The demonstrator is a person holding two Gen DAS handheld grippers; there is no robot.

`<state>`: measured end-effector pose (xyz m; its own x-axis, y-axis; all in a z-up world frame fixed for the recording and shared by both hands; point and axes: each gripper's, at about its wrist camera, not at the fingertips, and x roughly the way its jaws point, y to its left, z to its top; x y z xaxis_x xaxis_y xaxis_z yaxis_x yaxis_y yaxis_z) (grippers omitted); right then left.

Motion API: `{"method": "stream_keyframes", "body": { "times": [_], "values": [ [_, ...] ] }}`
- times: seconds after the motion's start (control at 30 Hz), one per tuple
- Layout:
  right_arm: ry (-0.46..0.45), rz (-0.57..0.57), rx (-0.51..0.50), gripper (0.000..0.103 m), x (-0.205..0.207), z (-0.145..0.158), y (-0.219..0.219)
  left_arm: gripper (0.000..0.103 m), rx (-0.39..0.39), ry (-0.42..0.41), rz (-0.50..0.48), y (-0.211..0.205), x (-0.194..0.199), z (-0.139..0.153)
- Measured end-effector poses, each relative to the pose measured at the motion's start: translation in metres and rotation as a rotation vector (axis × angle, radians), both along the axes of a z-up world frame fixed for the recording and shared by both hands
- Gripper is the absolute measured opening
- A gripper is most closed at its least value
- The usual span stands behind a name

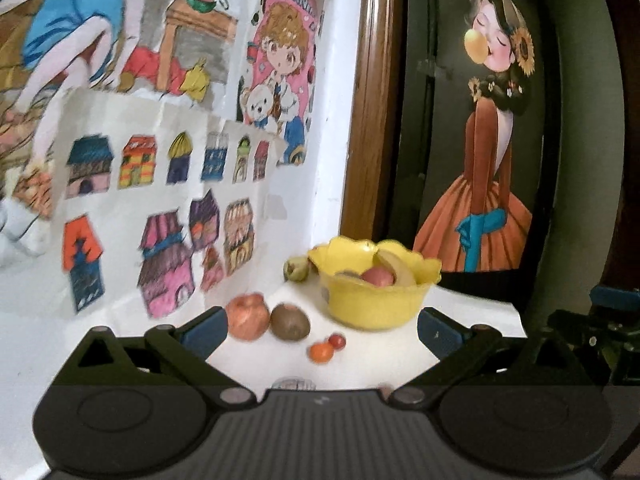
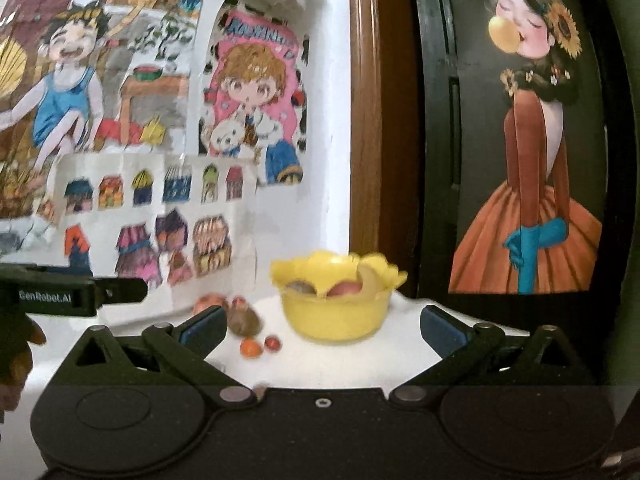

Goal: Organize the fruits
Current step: 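Withdraw both tools from the yellow bowl, then move the right tool to the brown longan while the left tool approaches the orange cherry tomato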

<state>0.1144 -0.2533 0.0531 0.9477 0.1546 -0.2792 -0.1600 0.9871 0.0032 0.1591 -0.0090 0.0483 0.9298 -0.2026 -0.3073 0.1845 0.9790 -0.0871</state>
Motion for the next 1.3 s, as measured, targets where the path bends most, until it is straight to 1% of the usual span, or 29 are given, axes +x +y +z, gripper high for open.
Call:
{"method": "stream_keyframes", "body": {
  "times": [0.13, 0.3, 0.6, 0.97, 1.1, 1.3],
  "values": [
    [0.044, 0.01, -0.01, 0.102, -0.02, -0.014, 0.004, 0.103, 0.012, 0.027, -0.001, 0.005, -0.019, -0.007],
    [0.075, 0.015, 0.001, 0.102, -0.039, -0.025, 0.005, 0.103, 0.054, 0.057, -0.01, 0.004, -0.037, -0.014],
    [0.142, 0.019, 0.011, 0.102, -0.058, -0.044, 0.002, 0.103, 0.081, 0.099, -0.024, 0.003, -0.058, -0.032],
    [0.222, 0.042, 0.003, 0.102, -0.065, -0.063, 0.005, 0.103, 0.127, 0.174, -0.023, 0.009, -0.062, -0.05],
    [0.231, 0.057, 0.003, 0.102, -0.063, -0.066, 0.007, 0.103, 0.153, 0.194, -0.023, 0.01, -0.059, -0.053],
    [0.234, 0.08, 0.0, 0.102, -0.059, -0.066, 0.011, 0.103, 0.169, 0.215, -0.011, 0.015, -0.053, -0.055]
  ]
}}
